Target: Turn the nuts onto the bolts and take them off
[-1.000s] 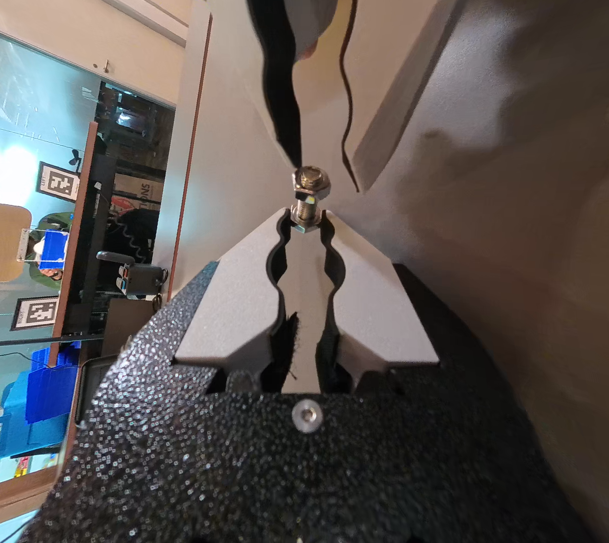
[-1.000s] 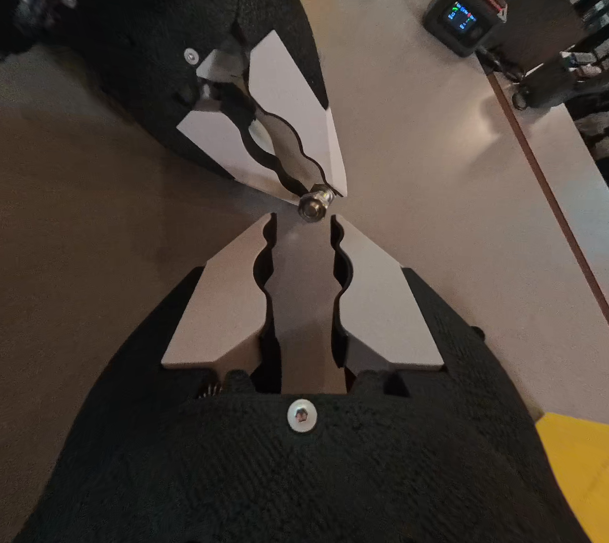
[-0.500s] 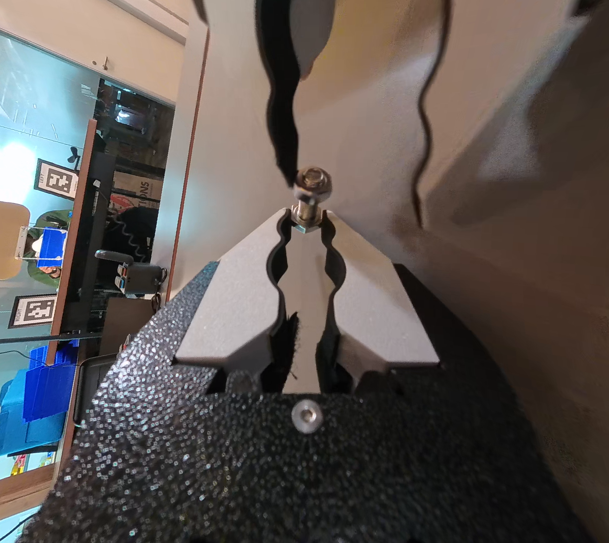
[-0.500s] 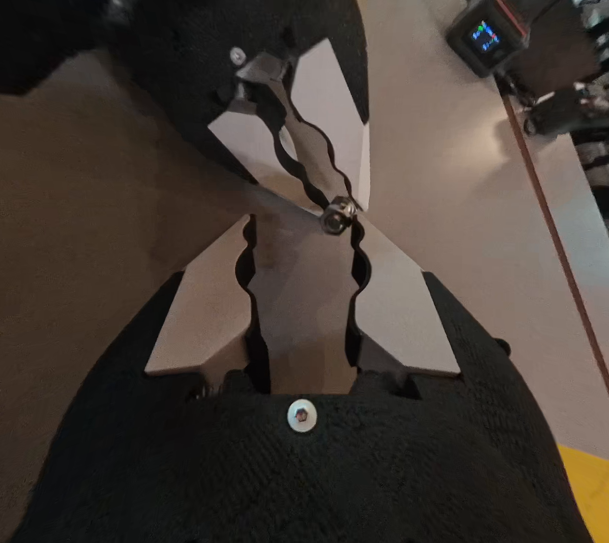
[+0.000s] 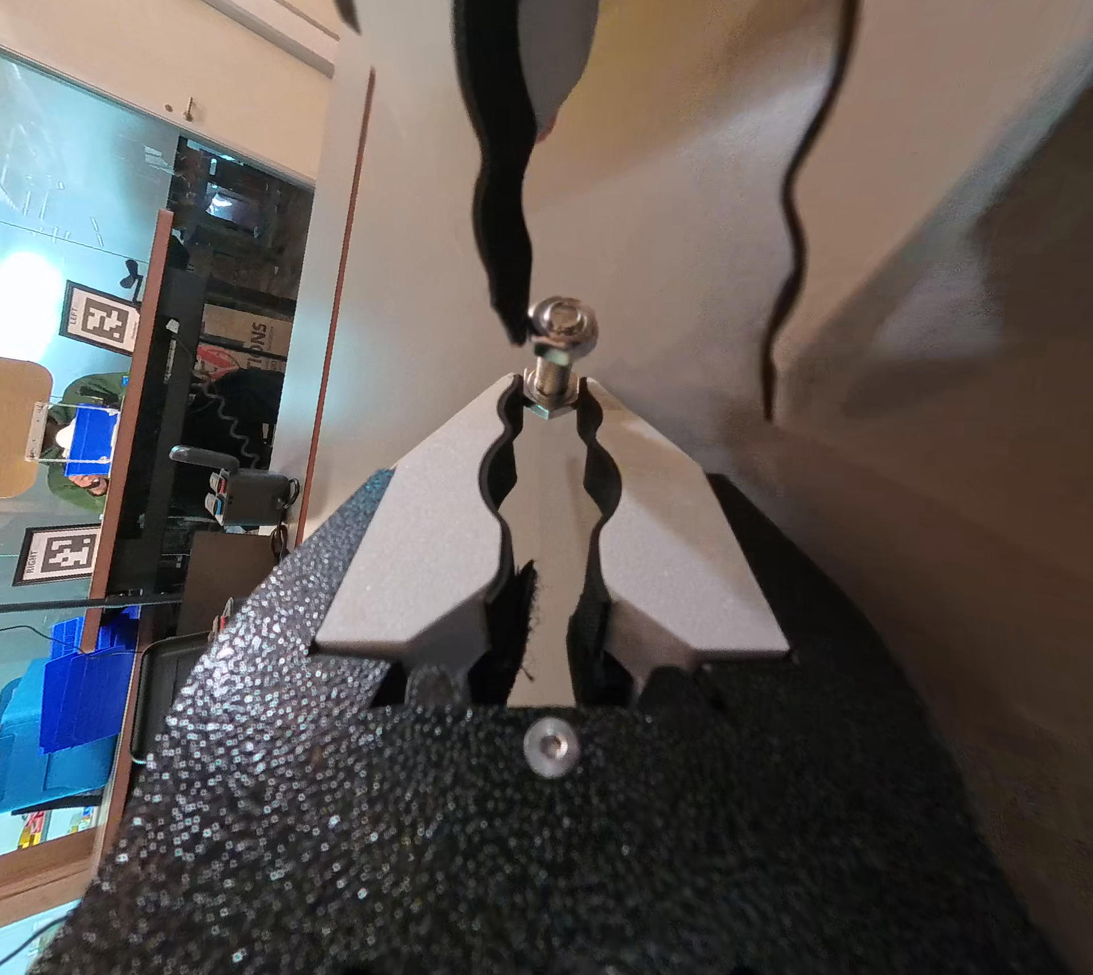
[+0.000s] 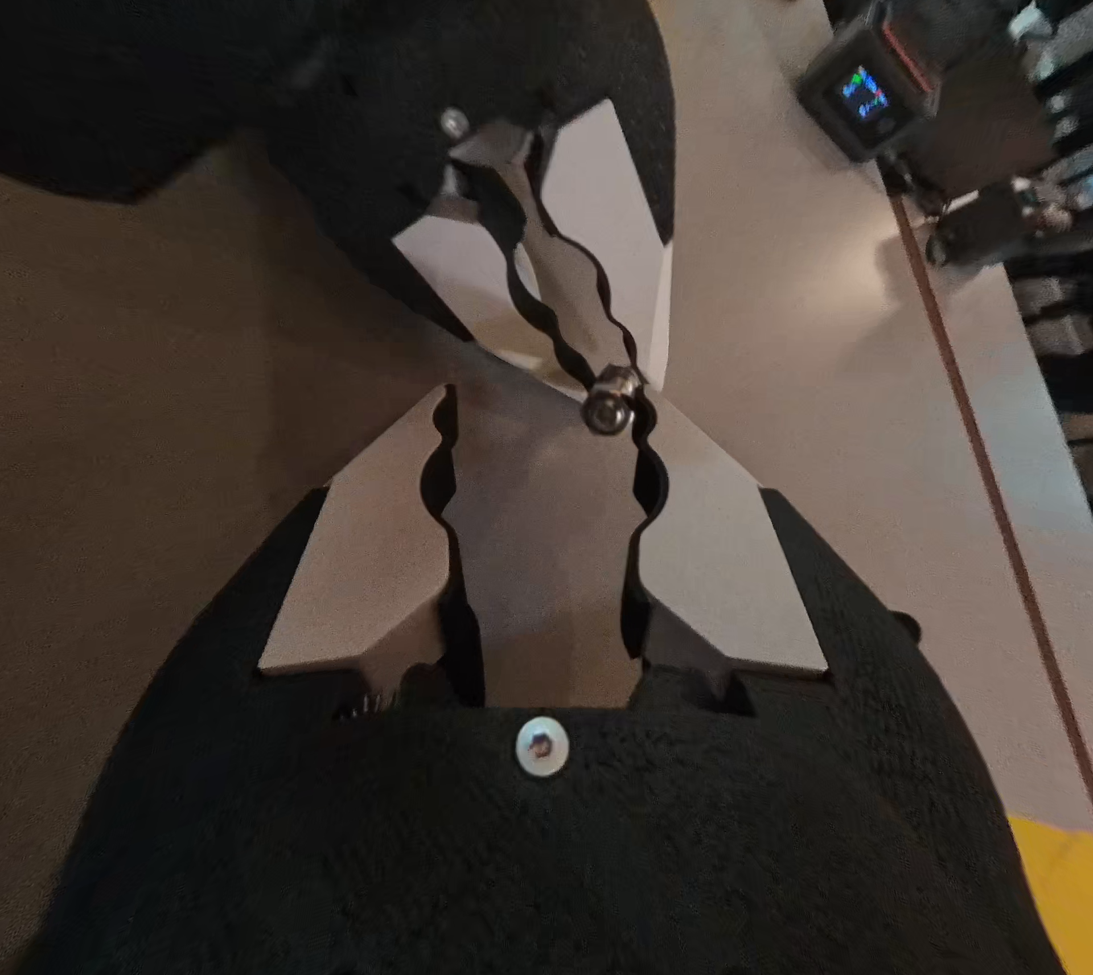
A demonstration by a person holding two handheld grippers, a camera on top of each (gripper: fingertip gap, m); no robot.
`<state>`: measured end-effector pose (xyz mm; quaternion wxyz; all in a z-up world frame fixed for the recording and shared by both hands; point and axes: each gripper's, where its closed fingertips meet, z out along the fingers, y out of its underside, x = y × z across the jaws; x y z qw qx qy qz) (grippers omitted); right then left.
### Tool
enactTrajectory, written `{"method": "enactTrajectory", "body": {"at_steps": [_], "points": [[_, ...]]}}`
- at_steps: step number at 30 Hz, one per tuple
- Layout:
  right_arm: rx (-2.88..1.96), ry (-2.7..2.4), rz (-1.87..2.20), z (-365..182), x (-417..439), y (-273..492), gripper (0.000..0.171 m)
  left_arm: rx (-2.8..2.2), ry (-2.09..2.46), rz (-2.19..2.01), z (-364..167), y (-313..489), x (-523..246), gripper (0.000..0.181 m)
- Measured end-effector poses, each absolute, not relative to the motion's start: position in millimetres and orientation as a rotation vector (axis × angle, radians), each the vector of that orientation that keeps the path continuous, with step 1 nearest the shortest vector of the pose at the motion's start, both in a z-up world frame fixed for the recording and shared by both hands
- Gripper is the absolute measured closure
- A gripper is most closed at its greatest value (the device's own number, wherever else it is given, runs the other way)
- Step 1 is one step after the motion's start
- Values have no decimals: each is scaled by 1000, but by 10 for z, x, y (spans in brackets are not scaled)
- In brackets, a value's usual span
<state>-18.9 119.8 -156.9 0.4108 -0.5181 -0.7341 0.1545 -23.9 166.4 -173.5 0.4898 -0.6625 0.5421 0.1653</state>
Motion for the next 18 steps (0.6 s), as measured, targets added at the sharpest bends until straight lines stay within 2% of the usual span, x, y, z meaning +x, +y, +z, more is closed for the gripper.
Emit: {"method": "enactTrajectory", "body": {"at_steps": [3,9,11,14,18], "points": [[-1197,-1845,366,-1490,-248,1120,113,-1613,1315,399,-1737,1664,-239,165],[-1448,-1805,407,-1559,-73,1318,125,-1613,1315,400,-1739,1664,-240,165],[-1447,-1824,433,-1595,-94,1275,124,-1613,1315,402,-1739,1663,-239,166],[-1297,-1848,440,-1531,-202,1146,112,-1611,1316,405,-1740,1662,-238,166],[-1213,-1817,359,-1417,-221,1167,115,-1614,1314,403,-1740,1663,-239,165]]}}
